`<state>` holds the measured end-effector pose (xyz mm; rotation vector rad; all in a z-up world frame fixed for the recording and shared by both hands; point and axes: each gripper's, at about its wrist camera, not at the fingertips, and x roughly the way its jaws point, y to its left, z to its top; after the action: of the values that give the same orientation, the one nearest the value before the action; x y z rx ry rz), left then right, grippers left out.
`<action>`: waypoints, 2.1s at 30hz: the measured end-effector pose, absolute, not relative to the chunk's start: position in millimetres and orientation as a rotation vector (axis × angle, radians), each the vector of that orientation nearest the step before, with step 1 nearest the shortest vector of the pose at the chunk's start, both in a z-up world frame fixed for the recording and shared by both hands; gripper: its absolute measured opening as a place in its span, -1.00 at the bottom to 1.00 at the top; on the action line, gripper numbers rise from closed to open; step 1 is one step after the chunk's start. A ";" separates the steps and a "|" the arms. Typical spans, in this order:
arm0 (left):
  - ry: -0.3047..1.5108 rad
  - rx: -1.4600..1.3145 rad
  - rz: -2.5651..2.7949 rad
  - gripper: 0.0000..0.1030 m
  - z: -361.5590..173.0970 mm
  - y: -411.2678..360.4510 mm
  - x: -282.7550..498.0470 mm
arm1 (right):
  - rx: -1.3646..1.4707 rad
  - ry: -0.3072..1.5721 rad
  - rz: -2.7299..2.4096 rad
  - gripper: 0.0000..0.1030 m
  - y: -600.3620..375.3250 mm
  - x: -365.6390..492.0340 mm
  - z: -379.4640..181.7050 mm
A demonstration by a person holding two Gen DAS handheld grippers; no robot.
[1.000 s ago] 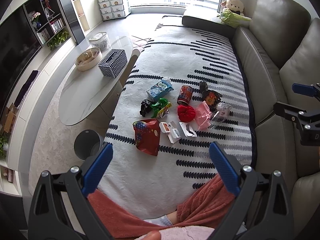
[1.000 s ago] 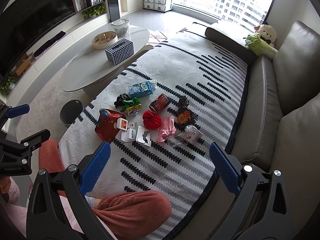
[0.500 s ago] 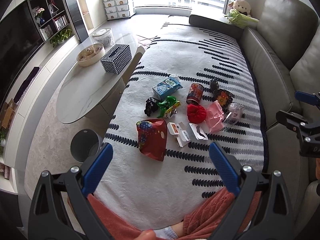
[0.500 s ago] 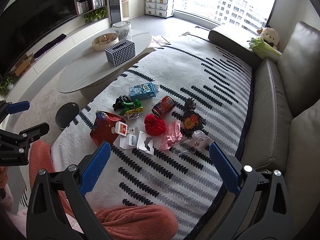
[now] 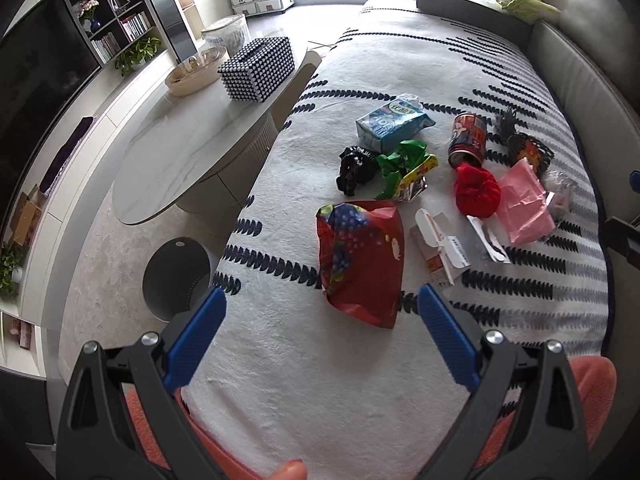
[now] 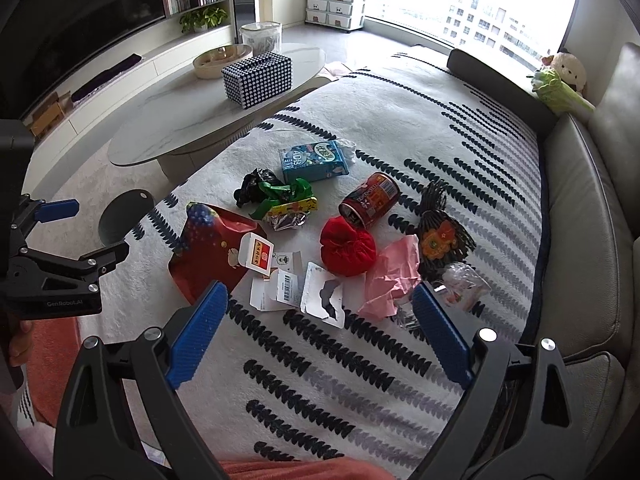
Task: Collect trash
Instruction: 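Grasp the red grape-print bag with left tool while right tool grasps white paper box, then carry the red bag and white box to the grey bin and drop both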
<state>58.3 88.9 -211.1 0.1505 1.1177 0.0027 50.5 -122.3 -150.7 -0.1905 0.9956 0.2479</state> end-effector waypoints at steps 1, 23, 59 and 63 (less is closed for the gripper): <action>1.124 0.145 -0.002 0.84 -221.2 92.3 61.0 | -0.199 0.999 0.251 0.66 -115.4 55.1 -160.1; 1.260 0.104 -0.129 -0.39 -337.9 108.5 109.0 | -0.323 1.211 0.262 -0.03 -37.5 133.8 -327.2; 1.065 0.038 -0.047 -0.92 -263.7 200.6 46.5 | -0.262 1.122 0.414 -0.89 14.9 96.8 -260.3; 1.046 0.021 0.013 -0.92 -258.8 238.4 35.7 | -0.283 1.097 0.474 -0.89 57.1 95.1 -251.9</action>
<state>35.7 238.4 -258.8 0.0205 1.0462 0.0133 95.1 57.1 -251.9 -0.2833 1.0966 0.4737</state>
